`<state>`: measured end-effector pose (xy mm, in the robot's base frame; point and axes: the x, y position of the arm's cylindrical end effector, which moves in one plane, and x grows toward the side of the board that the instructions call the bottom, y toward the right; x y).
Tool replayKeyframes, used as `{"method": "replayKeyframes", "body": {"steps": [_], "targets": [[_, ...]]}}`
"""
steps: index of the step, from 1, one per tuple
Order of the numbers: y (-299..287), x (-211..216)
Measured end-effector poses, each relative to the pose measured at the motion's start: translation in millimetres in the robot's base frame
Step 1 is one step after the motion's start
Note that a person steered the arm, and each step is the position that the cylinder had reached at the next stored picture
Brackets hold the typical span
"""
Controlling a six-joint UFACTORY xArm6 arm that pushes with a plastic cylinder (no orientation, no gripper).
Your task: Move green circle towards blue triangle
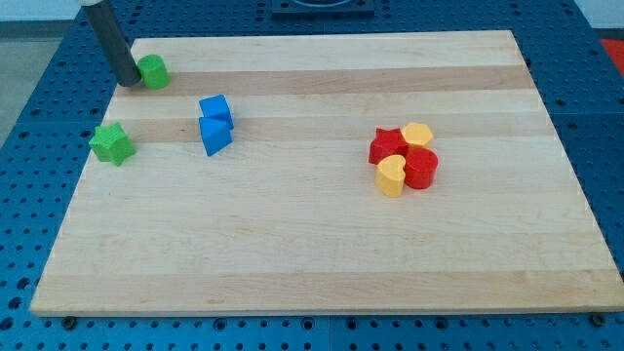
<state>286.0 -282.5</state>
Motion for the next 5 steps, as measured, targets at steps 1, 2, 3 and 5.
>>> {"method": "replayKeyframes", "body": {"steps": [1,2,3,5], "targets": [[-22.0,-38.0],[-18.8,-60.0],[-6.4,-43.5],[9.3,13.1]]}}
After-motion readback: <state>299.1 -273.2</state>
